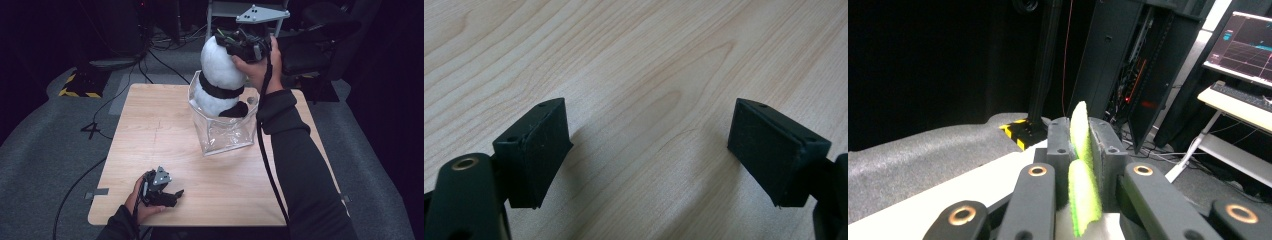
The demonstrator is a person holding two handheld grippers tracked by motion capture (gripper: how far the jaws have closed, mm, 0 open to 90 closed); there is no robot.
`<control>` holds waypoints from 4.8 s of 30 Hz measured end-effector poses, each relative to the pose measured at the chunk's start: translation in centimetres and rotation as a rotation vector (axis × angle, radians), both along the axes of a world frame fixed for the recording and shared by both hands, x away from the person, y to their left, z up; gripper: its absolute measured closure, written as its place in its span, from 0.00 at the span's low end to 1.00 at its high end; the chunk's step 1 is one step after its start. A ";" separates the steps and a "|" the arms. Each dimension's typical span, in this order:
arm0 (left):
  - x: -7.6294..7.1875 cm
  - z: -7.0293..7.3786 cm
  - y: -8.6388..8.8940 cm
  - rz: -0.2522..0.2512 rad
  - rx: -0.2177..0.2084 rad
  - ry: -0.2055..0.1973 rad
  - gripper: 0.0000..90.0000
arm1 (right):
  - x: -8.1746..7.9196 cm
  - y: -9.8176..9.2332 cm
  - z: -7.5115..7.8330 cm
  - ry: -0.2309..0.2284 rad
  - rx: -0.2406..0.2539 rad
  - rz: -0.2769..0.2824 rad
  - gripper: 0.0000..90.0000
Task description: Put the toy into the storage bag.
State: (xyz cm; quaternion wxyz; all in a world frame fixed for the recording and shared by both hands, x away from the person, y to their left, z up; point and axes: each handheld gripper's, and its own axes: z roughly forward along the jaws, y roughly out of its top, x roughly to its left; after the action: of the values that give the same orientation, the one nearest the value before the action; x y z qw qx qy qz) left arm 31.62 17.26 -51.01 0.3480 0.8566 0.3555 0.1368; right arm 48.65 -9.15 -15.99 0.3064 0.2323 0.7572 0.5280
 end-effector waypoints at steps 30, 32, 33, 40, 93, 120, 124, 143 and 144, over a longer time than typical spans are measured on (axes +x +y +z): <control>0.0 0.0 0.0 -0.003 0.001 0.000 0.19 | 3.4 -0.5 -4.7 0.057 -0.024 -0.060 0.91; 0.0 0.0 0.0 -0.004 0.002 -0.002 0.19 | 3.6 -0.7 -5.4 0.072 -0.013 -0.055 0.91; 0.0 0.0 0.0 -0.004 0.001 -0.002 0.19 | 3.7 -0.7 -5.6 0.077 -0.014 -0.053 0.91; 0.0 0.0 0.0 -0.004 0.001 -0.001 0.19 | 3.7 -0.5 -7.6 0.110 -0.051 -0.043 0.91; -0.1 0.0 0.0 -0.008 -0.002 0.005 0.19 | 3.4 -1.7 -13.5 0.245 -0.118 -0.024 0.86; -0.1 0.0 0.0 -0.007 -0.002 0.005 0.19 | 2.6 -3.1 -12.6 0.225 -0.110 -0.054 0.62; -0.1 0.0 0.0 -0.008 -0.002 0.005 0.19 | 2.4 -3.5 -12.2 0.223 -0.119 -0.058 0.58; -0.1 0.0 0.0 -0.007 -0.003 0.003 0.19 | 1.6 -5.3 -11.1 0.210 -0.148 -0.086 0.30; -0.1 0.0 0.0 -0.007 -0.003 0.003 0.19 | 1.6 -5.4 -11.1 0.208 -0.140 -0.085 0.28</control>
State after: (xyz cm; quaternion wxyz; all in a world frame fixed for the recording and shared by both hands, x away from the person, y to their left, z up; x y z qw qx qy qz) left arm 31.49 17.26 -51.05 0.3491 0.8575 0.3534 0.1336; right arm 50.21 -14.57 -27.05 0.2638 0.2957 0.8093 0.4335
